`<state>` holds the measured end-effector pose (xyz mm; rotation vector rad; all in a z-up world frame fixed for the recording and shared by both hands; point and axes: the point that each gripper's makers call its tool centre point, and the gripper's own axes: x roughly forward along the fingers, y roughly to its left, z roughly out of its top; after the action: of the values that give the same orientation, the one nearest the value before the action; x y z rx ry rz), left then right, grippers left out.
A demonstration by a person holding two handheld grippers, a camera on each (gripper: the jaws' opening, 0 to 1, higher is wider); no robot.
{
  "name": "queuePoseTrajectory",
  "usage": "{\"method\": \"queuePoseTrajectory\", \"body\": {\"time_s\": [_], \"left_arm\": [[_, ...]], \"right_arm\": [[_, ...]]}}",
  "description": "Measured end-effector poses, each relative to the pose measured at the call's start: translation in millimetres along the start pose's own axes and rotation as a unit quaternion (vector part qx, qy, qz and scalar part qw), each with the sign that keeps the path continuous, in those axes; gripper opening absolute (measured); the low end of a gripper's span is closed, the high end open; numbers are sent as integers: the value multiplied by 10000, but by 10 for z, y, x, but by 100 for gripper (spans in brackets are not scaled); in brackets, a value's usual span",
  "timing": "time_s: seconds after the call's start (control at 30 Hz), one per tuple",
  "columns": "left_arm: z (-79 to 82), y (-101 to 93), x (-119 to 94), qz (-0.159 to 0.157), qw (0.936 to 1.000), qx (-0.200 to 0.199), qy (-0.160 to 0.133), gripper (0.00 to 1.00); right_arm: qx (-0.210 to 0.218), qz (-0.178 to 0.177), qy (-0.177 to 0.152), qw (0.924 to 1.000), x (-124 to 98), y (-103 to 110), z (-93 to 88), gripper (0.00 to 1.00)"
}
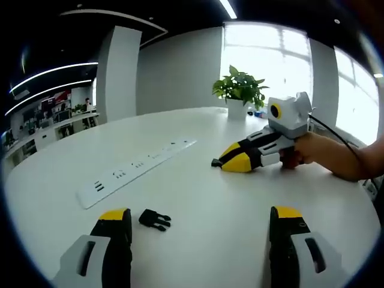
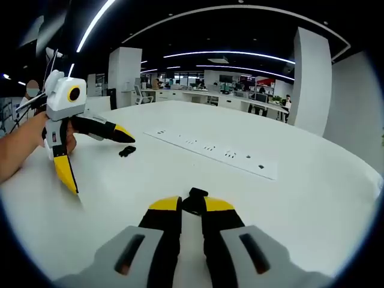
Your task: Snap the two parts of the plastic buckle together until the buckle closes and remains connected.
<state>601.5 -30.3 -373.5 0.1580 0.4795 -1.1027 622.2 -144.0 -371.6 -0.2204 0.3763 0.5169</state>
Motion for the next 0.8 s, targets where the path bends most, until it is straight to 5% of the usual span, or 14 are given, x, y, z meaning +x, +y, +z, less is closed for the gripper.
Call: {"method": "queuePoseTrajectory", "body": {"time_s": [0.8], "left_arm": [[-18,-80,-29,-359,9993,-70,53,91]], "right_arm": [[-32,0,-4,10000,-24,33,-1,13]]}}
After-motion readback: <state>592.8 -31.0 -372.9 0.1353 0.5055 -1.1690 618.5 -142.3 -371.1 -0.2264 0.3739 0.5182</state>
